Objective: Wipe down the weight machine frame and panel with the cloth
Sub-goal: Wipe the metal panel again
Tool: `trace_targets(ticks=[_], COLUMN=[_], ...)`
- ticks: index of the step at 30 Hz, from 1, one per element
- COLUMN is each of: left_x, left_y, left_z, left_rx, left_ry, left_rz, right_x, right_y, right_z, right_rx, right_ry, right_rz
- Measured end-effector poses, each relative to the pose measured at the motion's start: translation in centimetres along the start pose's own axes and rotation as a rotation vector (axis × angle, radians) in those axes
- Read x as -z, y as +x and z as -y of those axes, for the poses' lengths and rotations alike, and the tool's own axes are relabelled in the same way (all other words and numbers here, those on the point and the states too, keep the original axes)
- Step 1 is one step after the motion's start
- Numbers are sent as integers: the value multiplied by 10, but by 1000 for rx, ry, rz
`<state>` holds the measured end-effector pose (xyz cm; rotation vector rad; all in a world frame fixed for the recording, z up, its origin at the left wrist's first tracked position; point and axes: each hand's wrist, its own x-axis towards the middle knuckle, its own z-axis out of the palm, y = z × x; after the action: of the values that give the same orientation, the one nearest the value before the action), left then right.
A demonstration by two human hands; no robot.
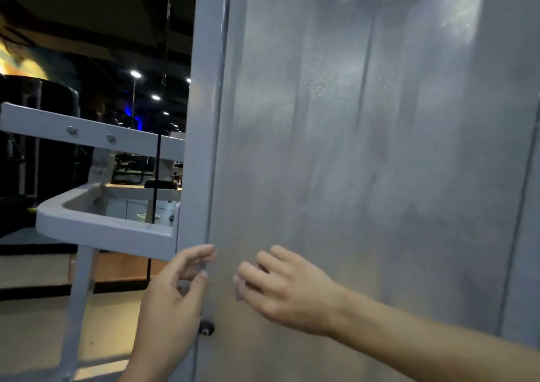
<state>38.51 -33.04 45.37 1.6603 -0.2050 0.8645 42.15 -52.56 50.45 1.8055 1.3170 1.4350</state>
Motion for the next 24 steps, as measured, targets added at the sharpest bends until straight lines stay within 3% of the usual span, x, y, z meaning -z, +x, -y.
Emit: trace_targets(ticks=[2,5,7,9,11,13,16,20,22,24], left_x=[-8,-18,-26,-33,-39,-42,-45,-54,-61,-68], left_y=[0,2,2,1,4,9,19,23,22,22], left_z=[-12,-36,-49,-60,-67,-74,-83,-93,-95,-97], left_rx=[-30,-128,-196,-258,-337,-375,-417,-424,-433,-449], left_ry=[13,57,118,178,229,256,282,315,312,302], left_rz=[33,96,125,133,136,127,120,172,184,189], right_x=[27,69,71,53,46,56,82,118,102,83], right_y=[4,7,-1,-19,-38,-41,-19,2,-9,-43], right_z=[-52,-134,-137,-101,-67,-76,-140,-208,-177,-119], right_rx=[-55,-347,-500,-400,-162,-54,-108,-480,-446,-253], right_ry=[-71,-204,-180,-81,-76,-54,-127,-141,-42,87], right_rz=[-111,-246,-275,-218,-120,-39,-111,-294,-216,-51])
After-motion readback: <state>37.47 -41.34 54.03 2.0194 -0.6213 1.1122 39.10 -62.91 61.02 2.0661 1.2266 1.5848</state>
